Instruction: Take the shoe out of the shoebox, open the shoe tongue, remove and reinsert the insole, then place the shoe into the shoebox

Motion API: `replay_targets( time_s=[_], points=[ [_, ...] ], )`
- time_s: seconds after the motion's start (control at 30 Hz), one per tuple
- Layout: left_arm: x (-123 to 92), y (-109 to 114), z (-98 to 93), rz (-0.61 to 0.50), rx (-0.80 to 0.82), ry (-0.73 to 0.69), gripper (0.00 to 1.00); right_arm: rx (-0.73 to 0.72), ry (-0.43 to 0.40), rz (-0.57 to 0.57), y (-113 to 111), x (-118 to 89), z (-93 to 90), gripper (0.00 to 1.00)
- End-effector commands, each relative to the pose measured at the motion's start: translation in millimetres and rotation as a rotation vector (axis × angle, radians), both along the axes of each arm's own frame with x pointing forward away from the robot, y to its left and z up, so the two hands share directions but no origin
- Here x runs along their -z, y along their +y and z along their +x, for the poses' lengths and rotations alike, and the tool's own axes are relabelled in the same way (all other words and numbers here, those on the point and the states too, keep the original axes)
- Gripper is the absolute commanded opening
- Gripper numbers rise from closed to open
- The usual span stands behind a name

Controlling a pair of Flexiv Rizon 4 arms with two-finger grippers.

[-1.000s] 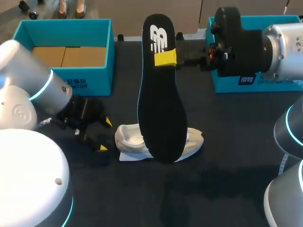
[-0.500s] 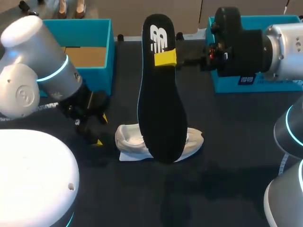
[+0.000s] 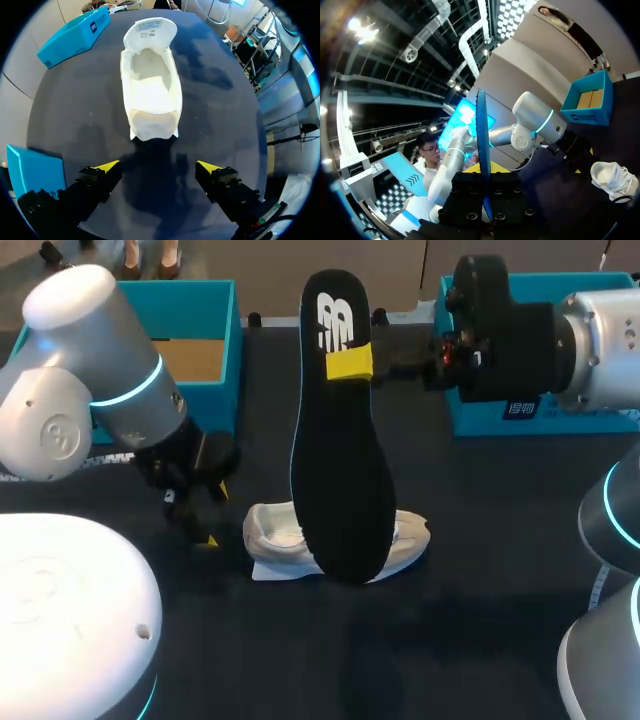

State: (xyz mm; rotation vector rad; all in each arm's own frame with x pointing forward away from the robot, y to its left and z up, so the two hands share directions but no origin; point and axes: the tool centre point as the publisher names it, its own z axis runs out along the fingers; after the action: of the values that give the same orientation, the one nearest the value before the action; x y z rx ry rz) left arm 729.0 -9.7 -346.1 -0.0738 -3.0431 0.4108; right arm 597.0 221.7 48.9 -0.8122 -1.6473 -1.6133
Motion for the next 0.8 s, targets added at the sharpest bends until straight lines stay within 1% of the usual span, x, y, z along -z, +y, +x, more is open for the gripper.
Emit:
replay_targets(
  time_s=[0.03,0.47,0.63,0.8],
  points=[
    [0,0,-0.9,0.001,0.0,-0.002,1.0,0.001,0.0,0.002,3,1,0.3,0.0],
    [0,0,-0.9,0.001,0.0,-0.002,1.0,0.001,0.0,0.002,3,1,0.3,0.0],
    [-8,-17,-9.2,0.1,-0.001,-0.034,1.0,0.001,0.0,0.002,3,1,0.3,0.0],
    [-10,-26,-13.8,0.14,-0.027,-0.048,1.0,0.001,0.0,0.002,3,1,0.3,0.0]
  ],
)
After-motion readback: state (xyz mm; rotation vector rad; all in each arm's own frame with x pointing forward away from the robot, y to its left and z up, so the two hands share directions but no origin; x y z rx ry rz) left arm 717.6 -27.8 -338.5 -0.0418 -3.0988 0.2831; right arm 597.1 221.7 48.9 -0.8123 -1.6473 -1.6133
